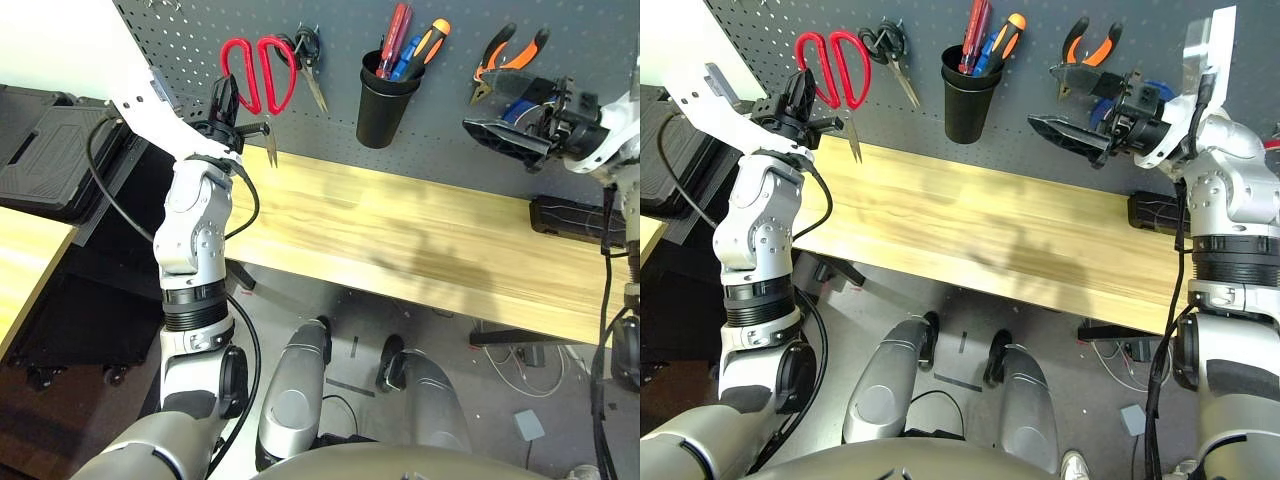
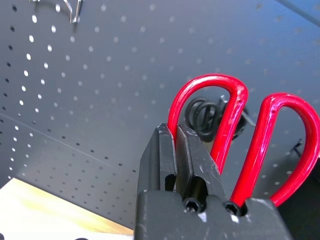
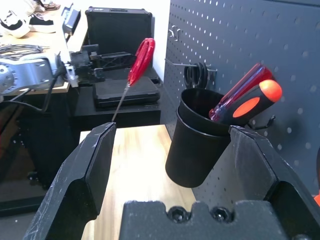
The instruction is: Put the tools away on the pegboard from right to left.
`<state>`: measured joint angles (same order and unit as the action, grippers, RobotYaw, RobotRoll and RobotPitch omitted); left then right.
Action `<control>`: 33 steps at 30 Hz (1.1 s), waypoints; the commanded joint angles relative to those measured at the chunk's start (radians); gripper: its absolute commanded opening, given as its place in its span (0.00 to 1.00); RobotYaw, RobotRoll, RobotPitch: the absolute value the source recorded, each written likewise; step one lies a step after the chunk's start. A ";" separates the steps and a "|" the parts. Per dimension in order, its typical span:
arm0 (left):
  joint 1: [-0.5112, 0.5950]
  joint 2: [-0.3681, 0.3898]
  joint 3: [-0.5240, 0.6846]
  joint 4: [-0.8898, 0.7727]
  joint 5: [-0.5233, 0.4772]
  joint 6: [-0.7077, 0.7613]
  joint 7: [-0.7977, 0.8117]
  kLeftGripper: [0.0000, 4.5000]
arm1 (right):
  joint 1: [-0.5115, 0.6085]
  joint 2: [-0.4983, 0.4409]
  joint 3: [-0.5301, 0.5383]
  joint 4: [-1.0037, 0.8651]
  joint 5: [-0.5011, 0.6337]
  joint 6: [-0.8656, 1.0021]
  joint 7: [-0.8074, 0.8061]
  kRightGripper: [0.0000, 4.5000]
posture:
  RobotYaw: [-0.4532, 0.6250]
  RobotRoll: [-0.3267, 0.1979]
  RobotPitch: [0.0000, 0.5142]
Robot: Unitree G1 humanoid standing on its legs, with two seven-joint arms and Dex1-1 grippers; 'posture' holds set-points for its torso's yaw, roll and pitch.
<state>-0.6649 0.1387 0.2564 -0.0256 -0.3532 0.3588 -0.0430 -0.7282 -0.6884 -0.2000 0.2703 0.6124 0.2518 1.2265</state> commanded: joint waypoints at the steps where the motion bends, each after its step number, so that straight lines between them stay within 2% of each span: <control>1: -0.028 0.007 0.001 0.061 0.004 -0.038 -0.017 0.01 | 0.010 -0.004 -0.011 -0.018 -0.003 0.007 -0.006 1.00 | 0.61 0.62 0.36; 9: -0.144 0.009 0.006 0.281 0.025 -0.139 -0.018 0.01 | 0.031 0.016 -0.002 -0.054 -0.003 0.011 -0.030 1.00 | 0.59 0.62 0.35; 15: -0.261 0.036 0.011 0.527 0.045 -0.210 -0.038 0.01 | 0.039 0.031 0.004 -0.077 -0.007 0.016 -0.046 1.00 | 0.58 0.62 0.35; 24: -0.386 0.056 -0.026 0.832 0.093 -0.289 -0.132 0.01 | 0.066 0.058 0.010 -0.104 -0.028 -0.001 -0.077 1.00 | 0.56 0.62 0.34; 27: -0.371 0.070 -0.059 0.856 0.126 -0.288 -0.164 0.20 | 0.088 0.074 0.010 -0.114 -0.040 -0.014 -0.091 1.00 | 0.55 0.62 0.34; 30: -0.315 0.083 -0.080 0.812 0.135 -0.278 -0.207 0.46 | 0.115 0.091 0.006 -0.125 -0.051 -0.026 -0.115 1.00 | 0.55 0.62 0.34; 33: -0.178 0.102 -0.117 0.677 0.146 -0.244 -0.258 0.71 | 0.172 0.118 0.007 -0.140 -0.068 -0.049 -0.145 1.00 | 0.55 0.62 0.34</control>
<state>-0.9073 0.2263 0.1633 0.7166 -0.2264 0.0834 -0.2709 -0.5944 -0.5794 -0.1957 0.1515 0.5641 0.2232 1.0969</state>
